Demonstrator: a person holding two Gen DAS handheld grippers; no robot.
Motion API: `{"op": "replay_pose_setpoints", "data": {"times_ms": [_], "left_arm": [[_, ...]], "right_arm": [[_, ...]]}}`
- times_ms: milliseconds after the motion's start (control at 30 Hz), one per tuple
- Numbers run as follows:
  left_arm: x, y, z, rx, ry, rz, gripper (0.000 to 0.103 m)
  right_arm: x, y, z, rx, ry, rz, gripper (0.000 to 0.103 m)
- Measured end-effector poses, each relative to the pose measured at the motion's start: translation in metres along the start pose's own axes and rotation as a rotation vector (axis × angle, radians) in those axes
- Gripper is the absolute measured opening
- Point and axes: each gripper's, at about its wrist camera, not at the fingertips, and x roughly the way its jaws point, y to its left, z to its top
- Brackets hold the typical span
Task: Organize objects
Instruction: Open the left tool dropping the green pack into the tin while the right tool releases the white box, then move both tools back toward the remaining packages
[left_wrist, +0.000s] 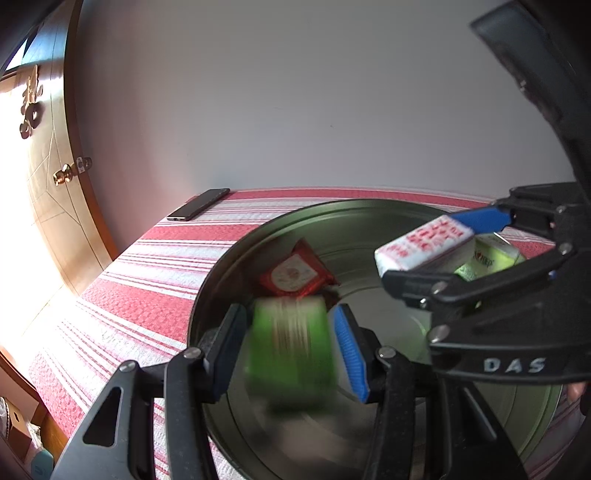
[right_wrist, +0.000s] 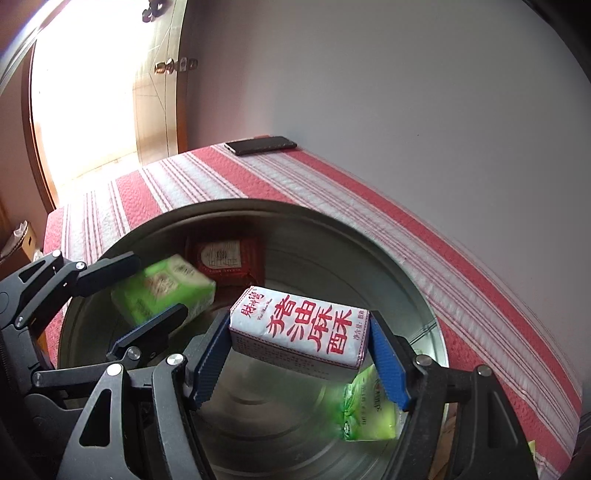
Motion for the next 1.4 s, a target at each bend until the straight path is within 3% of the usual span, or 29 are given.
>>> {"op": "replay_pose_setpoints", "data": {"times_ms": [233,333,400,500,533,600,867,967,1133,1233,1400], "left_arm": [[0.001,-0.003,-0.001,0.0,0.004,0.003,0.051],[0.0,-0.003,-0.001,-0.002,0.002,-0.004,0.058],[-0.003,-0.004,-0.001,-0.003,-0.005,0.004,0.074],[-0.007,-0.004,0.0,0.006,-0.024,0.02,0.083],[-0.007,-0.004,0.0,0.005,-0.026,0.023,0.084],[-0.006,-0.003,0.0,0.003,-0.024,0.022,0.085],[-0.012,-0.001,0.003,-0.002,-0.053,0.044,0.089],[-0.025,0.0,0.004,-0.023,-0.096,0.053,0.101],[-0.051,-0.02,0.004,-0.012,-0.162,0.012,0.102],[-0.067,-0.043,0.0,0.017,-0.185,-0.035,0.103],[-0.09,-0.094,-0.009,0.068,-0.194,-0.124,0.103]], "right_arm": [[0.002,-0.008,0.0,0.041,0.021,0.007,0.074],[0.002,-0.017,-0.003,0.089,0.021,0.037,0.074],[0.0,-0.021,-0.005,0.123,-0.002,0.05,0.074],[-0.005,-0.025,-0.005,0.153,-0.048,0.041,0.075],[-0.011,-0.027,-0.004,0.167,-0.078,0.046,0.076],[-0.016,-0.03,-0.002,0.186,-0.106,0.053,0.087],[-0.057,-0.044,-0.01,0.212,-0.202,0.024,0.088],[-0.086,-0.057,-0.032,0.224,-0.24,-0.008,0.088],[-0.144,-0.1,-0.098,0.316,-0.29,-0.103,0.088],[-0.177,-0.131,-0.15,0.39,-0.305,-0.202,0.089],[-0.198,-0.161,-0.218,0.493,-0.269,-0.324,0.091]]}}
